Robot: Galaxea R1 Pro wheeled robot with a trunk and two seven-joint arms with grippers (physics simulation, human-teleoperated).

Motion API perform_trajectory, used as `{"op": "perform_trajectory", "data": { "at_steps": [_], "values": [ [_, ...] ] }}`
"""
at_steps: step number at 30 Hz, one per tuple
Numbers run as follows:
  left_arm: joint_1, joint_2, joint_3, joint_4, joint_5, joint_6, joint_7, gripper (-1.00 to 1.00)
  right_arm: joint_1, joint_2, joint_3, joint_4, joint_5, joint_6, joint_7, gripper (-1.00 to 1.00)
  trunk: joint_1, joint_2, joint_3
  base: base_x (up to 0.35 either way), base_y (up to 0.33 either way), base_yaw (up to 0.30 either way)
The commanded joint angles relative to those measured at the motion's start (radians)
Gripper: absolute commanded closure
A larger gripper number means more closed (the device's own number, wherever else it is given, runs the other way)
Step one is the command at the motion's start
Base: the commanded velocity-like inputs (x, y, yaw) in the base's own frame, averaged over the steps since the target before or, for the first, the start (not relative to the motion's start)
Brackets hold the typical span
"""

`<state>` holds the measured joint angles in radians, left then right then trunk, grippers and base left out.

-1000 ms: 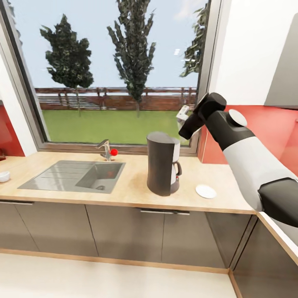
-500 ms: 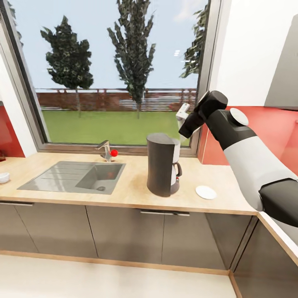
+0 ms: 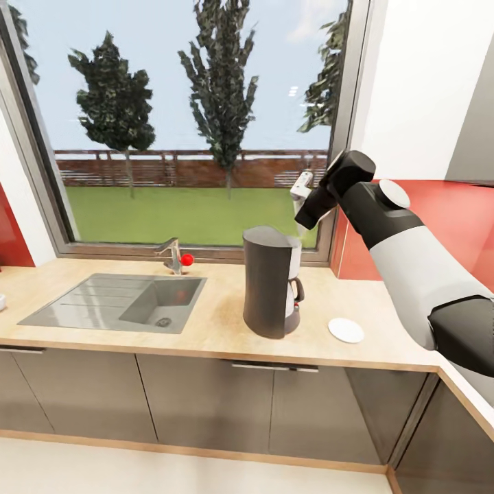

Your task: Set up a coffee station on the kitchen countertop: keep the coffee maker on the countertop, move the bottle of coffee from the kitchen shelf to the counter next to the coffee maker, place a paper coffee filter on top of the coffee maker, put the saucer next to the coffee maker with the coffee cup on the saucer, and place the electric kettle next to the coffee maker.

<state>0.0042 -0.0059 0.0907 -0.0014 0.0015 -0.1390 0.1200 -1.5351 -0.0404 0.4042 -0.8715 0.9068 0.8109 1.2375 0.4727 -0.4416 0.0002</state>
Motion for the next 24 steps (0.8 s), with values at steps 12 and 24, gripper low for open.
{"op": "perform_trajectory", "data": {
  "at_steps": [12, 24],
  "values": [
    [0.000, -0.002, 0.007, 0.000, 0.001, -0.004, 0.003, -1.00, 0.000, 0.000, 0.003, 0.000, 0.004, 0.010, 0.005, 1.00, 0.000, 0.000, 0.000, 0.001, 0.000, 0.123],
    [0.000, -0.002, 0.008, 0.000, 0.001, -0.004, 0.003, -1.00, 0.000, -0.002, 0.004, 0.001, 0.005, 0.010, 0.005, 1.00, 0.000, 0.000, 0.000, 0.000, 0.000, 0.005]
  ]
}}
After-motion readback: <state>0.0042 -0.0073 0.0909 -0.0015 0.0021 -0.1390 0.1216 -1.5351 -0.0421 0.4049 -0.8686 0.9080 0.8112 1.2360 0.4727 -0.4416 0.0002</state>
